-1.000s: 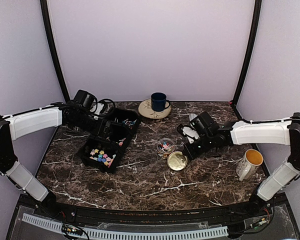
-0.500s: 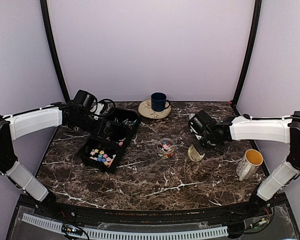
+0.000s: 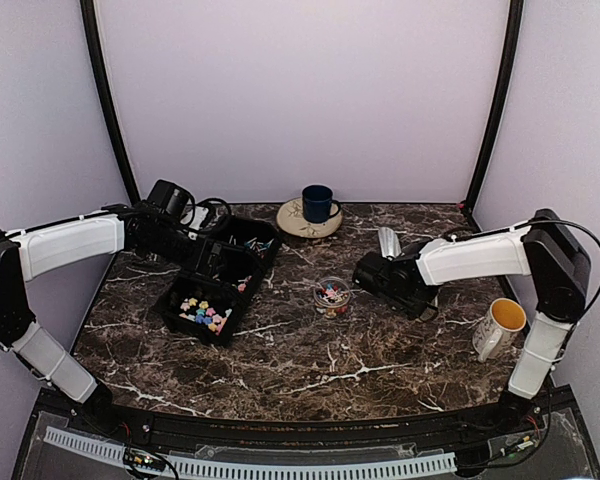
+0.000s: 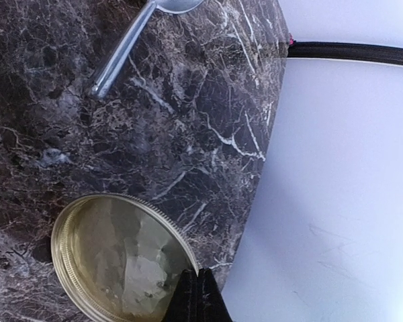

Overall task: Pack the candies
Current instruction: Put down the box lid at the center of the board.

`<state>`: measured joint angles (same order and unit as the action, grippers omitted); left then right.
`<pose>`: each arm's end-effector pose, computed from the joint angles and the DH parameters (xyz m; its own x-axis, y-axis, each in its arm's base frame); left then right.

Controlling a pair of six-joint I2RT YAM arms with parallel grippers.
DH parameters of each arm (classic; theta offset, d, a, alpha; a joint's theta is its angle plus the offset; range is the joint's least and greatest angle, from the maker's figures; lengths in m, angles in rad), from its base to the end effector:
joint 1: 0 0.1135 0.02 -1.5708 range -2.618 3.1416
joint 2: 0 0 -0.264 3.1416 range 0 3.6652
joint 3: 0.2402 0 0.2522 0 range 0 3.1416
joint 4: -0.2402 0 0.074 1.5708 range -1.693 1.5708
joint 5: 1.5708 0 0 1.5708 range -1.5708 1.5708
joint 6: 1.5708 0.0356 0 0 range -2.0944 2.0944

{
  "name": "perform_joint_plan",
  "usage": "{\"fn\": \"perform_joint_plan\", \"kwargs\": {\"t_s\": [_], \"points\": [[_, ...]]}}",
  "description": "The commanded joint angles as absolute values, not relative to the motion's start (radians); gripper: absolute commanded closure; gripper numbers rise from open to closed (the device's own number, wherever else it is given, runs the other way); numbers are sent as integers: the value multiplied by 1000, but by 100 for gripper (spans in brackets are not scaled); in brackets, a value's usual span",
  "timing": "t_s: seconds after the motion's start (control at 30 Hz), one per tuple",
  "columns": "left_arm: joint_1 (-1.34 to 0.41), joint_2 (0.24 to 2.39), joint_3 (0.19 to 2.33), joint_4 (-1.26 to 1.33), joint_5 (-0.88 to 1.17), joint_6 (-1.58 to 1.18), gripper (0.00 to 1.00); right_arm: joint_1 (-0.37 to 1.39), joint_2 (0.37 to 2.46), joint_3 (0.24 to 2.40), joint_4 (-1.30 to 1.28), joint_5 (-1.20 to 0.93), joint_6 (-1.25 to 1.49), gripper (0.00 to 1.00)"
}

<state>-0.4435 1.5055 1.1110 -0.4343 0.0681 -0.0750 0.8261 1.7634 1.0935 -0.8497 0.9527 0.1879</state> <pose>0.2934 -0.1421 0.2574 -0.6991 0.2494 -0.6701 0.4184 0.9026 -0.1007 0.2278 0.2043 0.1730 -0.7393 -0.6423 -0.2023 -0.2644 0.5531 -0.7900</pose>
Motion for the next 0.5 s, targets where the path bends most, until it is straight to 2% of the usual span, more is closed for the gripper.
{"fn": "perform_joint_plan", "kwargs": {"t_s": [0.0, 0.47], "points": [[-447, 1486, 1109, -431, 78, -87, 1, 876, 1802, 1146, -955, 1121, 258, 100], [-446, 1483, 1108, -433, 76, -86, 1, 1001, 1932, 1227, -1003, 1153, 309, 100]]}}
